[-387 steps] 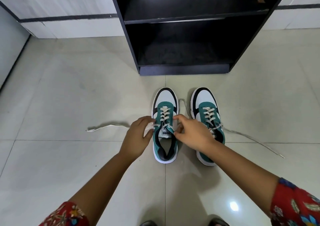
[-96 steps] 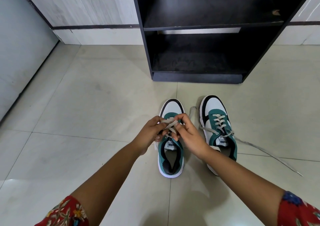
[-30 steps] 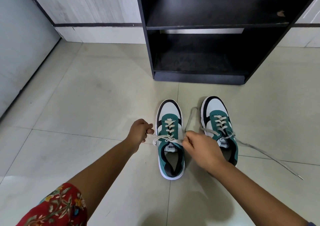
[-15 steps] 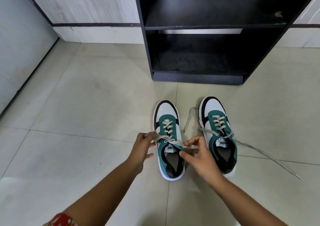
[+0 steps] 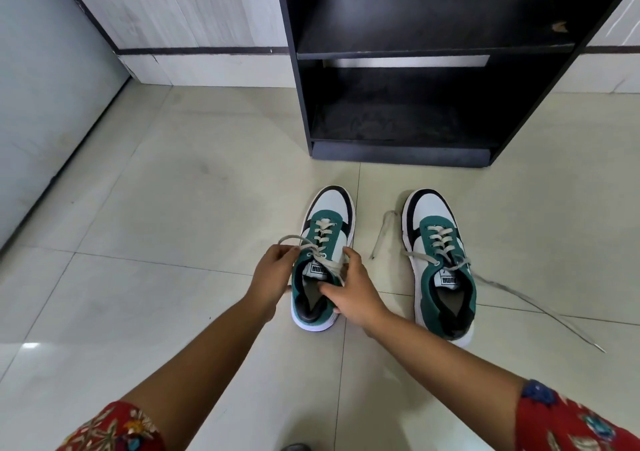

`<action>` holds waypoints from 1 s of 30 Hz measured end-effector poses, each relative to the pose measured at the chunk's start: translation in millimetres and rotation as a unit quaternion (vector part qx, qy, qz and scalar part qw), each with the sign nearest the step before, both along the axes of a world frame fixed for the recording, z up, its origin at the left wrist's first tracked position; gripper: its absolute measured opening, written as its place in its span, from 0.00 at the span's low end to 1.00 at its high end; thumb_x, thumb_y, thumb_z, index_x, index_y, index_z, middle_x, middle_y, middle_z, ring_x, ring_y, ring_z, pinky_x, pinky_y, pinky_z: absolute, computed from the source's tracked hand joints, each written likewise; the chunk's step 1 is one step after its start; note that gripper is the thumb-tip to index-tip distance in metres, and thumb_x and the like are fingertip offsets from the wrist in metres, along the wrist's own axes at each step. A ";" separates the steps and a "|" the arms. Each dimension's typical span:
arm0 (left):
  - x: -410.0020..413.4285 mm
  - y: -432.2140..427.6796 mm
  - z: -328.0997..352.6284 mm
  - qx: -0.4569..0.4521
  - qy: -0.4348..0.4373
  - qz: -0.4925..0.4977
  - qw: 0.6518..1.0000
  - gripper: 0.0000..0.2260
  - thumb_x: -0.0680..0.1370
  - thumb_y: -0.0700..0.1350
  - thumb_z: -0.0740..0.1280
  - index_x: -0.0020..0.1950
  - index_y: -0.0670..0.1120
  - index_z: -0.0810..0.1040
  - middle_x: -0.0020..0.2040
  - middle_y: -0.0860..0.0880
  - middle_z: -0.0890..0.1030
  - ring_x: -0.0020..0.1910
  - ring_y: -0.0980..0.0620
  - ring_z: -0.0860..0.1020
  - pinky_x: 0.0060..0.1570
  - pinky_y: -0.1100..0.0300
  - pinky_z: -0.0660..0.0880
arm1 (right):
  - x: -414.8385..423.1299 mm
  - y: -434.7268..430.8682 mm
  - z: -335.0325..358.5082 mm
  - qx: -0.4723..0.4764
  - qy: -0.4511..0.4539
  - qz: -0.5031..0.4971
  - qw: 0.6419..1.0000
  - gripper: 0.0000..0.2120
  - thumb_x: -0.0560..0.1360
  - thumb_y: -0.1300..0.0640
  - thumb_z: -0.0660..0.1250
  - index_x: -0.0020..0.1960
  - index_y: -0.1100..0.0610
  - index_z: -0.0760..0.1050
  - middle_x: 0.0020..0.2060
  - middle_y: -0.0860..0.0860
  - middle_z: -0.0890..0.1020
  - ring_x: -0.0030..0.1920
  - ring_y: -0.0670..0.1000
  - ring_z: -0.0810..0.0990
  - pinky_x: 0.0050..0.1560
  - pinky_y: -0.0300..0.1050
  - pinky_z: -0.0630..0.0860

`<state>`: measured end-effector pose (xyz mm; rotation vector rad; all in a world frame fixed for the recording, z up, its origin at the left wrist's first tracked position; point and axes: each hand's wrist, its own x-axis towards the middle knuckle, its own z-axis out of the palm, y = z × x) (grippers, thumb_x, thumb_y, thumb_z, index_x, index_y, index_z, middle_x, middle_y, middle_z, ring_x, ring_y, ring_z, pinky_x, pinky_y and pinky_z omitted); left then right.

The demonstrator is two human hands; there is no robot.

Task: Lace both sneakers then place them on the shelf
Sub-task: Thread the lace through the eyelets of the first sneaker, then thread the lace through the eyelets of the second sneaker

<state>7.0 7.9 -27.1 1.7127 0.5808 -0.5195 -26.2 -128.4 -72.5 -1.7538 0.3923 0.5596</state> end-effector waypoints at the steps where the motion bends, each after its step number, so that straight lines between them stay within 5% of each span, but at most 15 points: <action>1: -1.0 0.0 -1.0 0.009 -0.003 -0.008 1.000 0.10 0.78 0.48 0.62 0.54 0.44 0.73 0.51 0.47 0.78 0.45 0.56 0.76 0.39 0.60 0.72 | -1.3 0.0 2.3 -0.003 -0.001 0.006 1.000 0.44 0.59 0.46 0.68 0.71 0.44 0.52 0.66 0.51 0.71 0.61 0.52 0.75 0.58 0.57 0.77; 3: -4.3 -1.1 -6.5 0.054 -0.017 -0.020 0.998 0.13 0.75 0.51 0.65 0.55 0.45 0.74 0.57 0.47 0.75 0.53 0.53 0.75 0.50 0.57 0.73 | -5.1 -5.5 13.7 -0.019 -0.012 0.010 1.000 0.39 0.67 0.46 0.70 0.72 0.47 0.53 0.66 0.50 0.70 0.62 0.50 0.74 0.63 0.50 0.73; 6: -11.3 -9.7 -6.3 0.231 -0.127 -0.042 0.964 0.18 0.74 0.48 0.67 0.62 0.48 0.72 0.69 0.46 0.66 0.71 0.45 0.61 0.67 0.53 0.58 | -17.7 -29.0 39.4 -0.038 -0.040 -0.003 0.998 0.27 0.74 0.45 0.64 0.70 0.47 0.61 0.60 0.43 0.68 0.57 0.46 0.74 0.59 0.44 0.70; 9: -13.5 -29.3 6.9 0.246 -0.319 -0.055 0.914 0.12 0.74 0.40 0.66 0.58 0.48 0.75 0.66 0.48 0.71 0.67 0.48 0.65 0.62 0.63 0.59 | -31.1 -69.1 65.8 -0.057 -0.124 -0.079 0.987 0.07 0.76 0.52 0.63 0.53 0.48 0.76 0.51 0.41 0.80 0.50 0.46 0.79 0.51 0.40 0.74; 11: -11.8 -50.3 11.5 0.143 -0.358 -0.105 0.917 0.10 0.75 0.38 0.64 0.54 0.49 0.76 0.58 0.52 0.76 0.60 0.51 0.72 0.59 0.61 0.67 | -36.3 -99.2 70.7 -0.074 -0.162 -0.158 0.971 0.07 0.76 0.59 0.63 0.44 0.50 0.79 0.44 0.43 0.83 0.47 0.46 0.81 0.51 0.40 0.75; 14: -6.4 -91.5 13.4 0.061 -0.295 -0.233 0.925 0.08 0.76 0.40 0.64 0.52 0.51 0.75 0.53 0.55 0.78 0.53 0.58 0.76 0.52 0.60 0.72 | -38.2 -141.3 65.6 -0.107 -0.165 -0.238 0.951 0.09 0.76 0.62 0.62 0.45 0.52 0.78 0.44 0.44 0.83 0.47 0.43 0.81 0.51 0.40 0.76; 17: 1.0 -119.5 5.1 0.092 -0.270 -0.338 0.897 0.08 0.76 0.42 0.64 0.54 0.51 0.75 0.54 0.56 0.78 0.50 0.55 0.78 0.49 0.59 0.73 | -41.2 -165.8 44.4 -0.107 -0.124 -0.255 0.953 0.13 0.75 0.66 0.59 0.50 0.51 0.75 0.50 0.46 0.81 0.45 0.40 0.78 0.46 0.32 0.73; 20: 6.7 -133.9 -6.2 0.165 -0.294 -0.414 0.845 0.15 0.77 0.42 0.62 0.63 0.52 0.72 0.62 0.54 0.77 0.57 0.53 0.76 0.52 0.61 0.71 | -43.8 -172.4 27.8 -0.063 -0.090 -0.239 0.965 0.17 0.75 0.67 0.58 0.57 0.49 0.72 0.57 0.46 0.78 0.46 0.41 0.78 0.41 0.29 0.72; 25: 7.9 -145.1 -16.7 0.200 -0.341 -0.396 0.829 0.15 0.75 0.47 0.67 0.61 0.52 0.75 0.59 0.55 0.80 0.58 0.53 0.75 0.53 0.60 0.70 | -45.7 -168.4 15.4 -0.122 -0.123 -0.198 0.965 0.12 0.76 0.63 0.62 0.58 0.55 0.74 0.55 0.50 0.78 0.47 0.41 0.78 0.43 0.27 0.73; 30: 8.0 -140.6 -24.3 0.207 -0.399 -0.389 0.804 0.08 0.73 0.48 0.69 0.52 0.51 0.80 0.41 0.56 0.83 0.46 0.53 0.78 0.45 0.60 0.72 | -45.2 -173.6 15.0 -0.305 -0.160 -0.103 0.933 0.06 0.76 0.53 0.64 0.49 0.54 0.76 0.46 0.50 0.79 0.48 0.51 0.77 0.48 0.45 0.73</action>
